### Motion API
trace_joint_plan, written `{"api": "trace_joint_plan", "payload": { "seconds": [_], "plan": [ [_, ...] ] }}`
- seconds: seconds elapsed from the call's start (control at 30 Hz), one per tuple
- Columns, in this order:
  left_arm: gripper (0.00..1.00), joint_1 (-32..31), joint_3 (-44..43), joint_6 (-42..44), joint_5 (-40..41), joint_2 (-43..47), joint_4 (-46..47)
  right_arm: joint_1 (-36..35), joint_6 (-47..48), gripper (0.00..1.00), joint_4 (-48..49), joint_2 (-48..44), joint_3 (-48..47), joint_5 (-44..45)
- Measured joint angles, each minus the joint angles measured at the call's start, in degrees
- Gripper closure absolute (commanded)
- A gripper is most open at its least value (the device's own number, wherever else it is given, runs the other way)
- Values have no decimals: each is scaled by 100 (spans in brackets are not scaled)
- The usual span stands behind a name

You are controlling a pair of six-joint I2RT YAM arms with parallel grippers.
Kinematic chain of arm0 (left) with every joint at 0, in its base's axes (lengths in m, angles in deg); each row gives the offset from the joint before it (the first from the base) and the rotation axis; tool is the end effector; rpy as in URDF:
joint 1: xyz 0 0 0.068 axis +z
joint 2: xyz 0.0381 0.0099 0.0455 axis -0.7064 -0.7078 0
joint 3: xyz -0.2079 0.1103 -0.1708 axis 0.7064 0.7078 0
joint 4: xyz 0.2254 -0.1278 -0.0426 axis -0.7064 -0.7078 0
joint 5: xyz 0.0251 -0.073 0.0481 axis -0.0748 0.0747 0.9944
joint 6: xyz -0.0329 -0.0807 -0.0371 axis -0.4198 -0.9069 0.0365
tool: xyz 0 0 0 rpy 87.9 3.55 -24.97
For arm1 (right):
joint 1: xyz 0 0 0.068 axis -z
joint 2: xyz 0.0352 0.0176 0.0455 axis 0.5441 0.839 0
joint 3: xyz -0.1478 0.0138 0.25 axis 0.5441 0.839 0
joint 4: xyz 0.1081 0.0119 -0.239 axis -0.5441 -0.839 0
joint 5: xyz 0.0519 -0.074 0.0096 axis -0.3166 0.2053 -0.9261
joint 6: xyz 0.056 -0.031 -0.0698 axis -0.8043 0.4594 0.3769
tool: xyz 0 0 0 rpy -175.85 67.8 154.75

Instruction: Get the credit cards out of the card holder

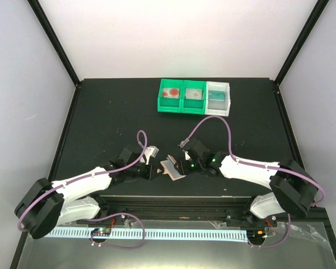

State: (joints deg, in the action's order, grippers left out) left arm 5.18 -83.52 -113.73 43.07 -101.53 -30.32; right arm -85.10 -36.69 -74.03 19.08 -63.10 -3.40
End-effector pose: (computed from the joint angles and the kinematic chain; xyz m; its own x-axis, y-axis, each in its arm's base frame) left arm 0.1548 -0.1789 0.1492 -0.8839 0.1030 -0.4562 0.4124 0.6316 -0.6565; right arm 0.1775 0.2439 0.1538 -0.8625 -0.2092 -0.4608 -0.4174 0.8089 0.4140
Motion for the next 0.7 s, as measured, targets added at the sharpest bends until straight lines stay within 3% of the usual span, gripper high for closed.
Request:
{"api": "trace_joint_plan", "payload": {
  "seconds": [0.23, 0.43, 0.6, 0.7],
  "plan": [
    [98, 2, 66, 4, 122, 9, -81, -2, -94, 51, 57, -160, 162, 223],
    [98, 2, 105, 4, 127, 28, -122, -4, -136, 59, 210, -195, 260, 219],
    [98, 9, 107, 11, 186, 85, -131, -7, -175, 50, 275, -197, 297, 216],
    [99, 26, 111, 24, 197, 94, -133, -7, -214, 50, 284, -197, 310, 212]
  ]
}}
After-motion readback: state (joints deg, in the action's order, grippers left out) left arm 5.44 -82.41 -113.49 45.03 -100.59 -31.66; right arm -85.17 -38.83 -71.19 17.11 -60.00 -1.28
